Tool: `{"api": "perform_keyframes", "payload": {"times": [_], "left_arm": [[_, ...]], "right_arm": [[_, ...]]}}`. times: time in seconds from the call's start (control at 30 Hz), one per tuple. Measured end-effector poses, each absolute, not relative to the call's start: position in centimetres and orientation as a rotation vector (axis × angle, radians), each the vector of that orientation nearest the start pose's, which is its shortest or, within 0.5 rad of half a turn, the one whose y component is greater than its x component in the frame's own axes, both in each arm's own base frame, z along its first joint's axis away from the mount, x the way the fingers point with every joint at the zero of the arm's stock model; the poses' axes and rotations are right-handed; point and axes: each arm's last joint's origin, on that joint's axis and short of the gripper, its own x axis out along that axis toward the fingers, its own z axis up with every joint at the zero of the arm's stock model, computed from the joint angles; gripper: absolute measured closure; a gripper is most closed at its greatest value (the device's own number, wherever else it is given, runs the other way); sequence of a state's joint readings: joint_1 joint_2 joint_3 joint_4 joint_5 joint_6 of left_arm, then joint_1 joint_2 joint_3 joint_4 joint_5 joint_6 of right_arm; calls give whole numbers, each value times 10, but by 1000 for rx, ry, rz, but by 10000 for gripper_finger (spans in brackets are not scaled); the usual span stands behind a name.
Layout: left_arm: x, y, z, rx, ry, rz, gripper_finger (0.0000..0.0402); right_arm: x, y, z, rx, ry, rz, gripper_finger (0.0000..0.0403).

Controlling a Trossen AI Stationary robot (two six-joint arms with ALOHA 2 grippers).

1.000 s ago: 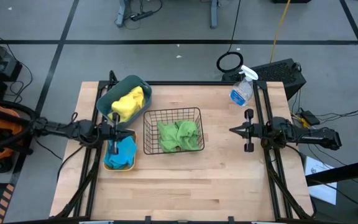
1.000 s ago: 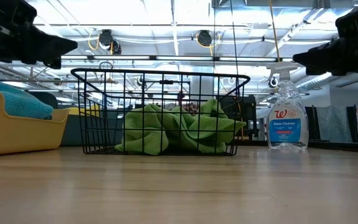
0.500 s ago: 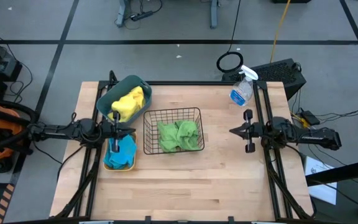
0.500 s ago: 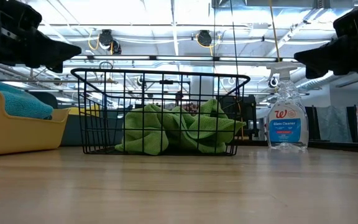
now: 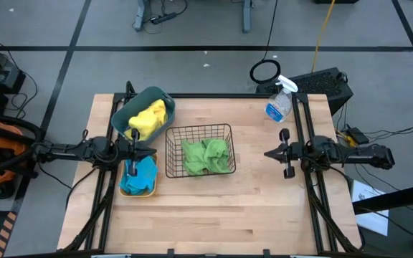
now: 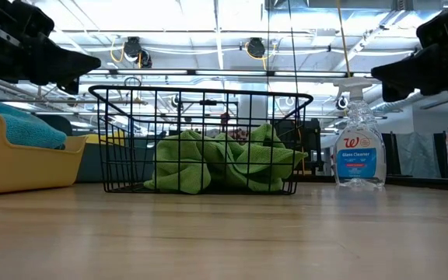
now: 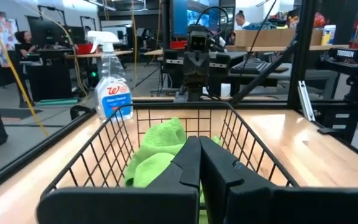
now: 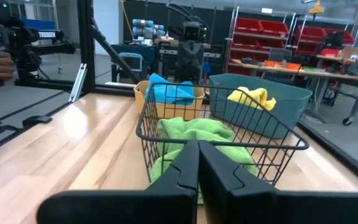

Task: Sort microfiber towel by color & place in baskets
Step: Return to Home Position

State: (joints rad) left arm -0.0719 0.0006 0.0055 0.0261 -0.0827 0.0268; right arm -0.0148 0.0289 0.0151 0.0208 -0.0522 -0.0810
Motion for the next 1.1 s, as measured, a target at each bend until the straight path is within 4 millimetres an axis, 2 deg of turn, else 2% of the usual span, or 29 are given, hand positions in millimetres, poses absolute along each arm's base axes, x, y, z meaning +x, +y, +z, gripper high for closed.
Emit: {"api": "perform_keyframes", "payload": {"times": [0.2,0.73,0.97,1.1], "left_arm": [[97,-4,168,43,-30,20,399],[97,-4,168,56,-29,26,398],[97,-4,167,55,-29,26,398],[97,-4,168,54,-31,38,398]], "right_arm": [[100,3,167,-52,14,42,403],[100,3,167,-125,14,20,403],[99,2,169,-96,-11,-42,403],[98,3,169,-100,-19,5,403]]}}
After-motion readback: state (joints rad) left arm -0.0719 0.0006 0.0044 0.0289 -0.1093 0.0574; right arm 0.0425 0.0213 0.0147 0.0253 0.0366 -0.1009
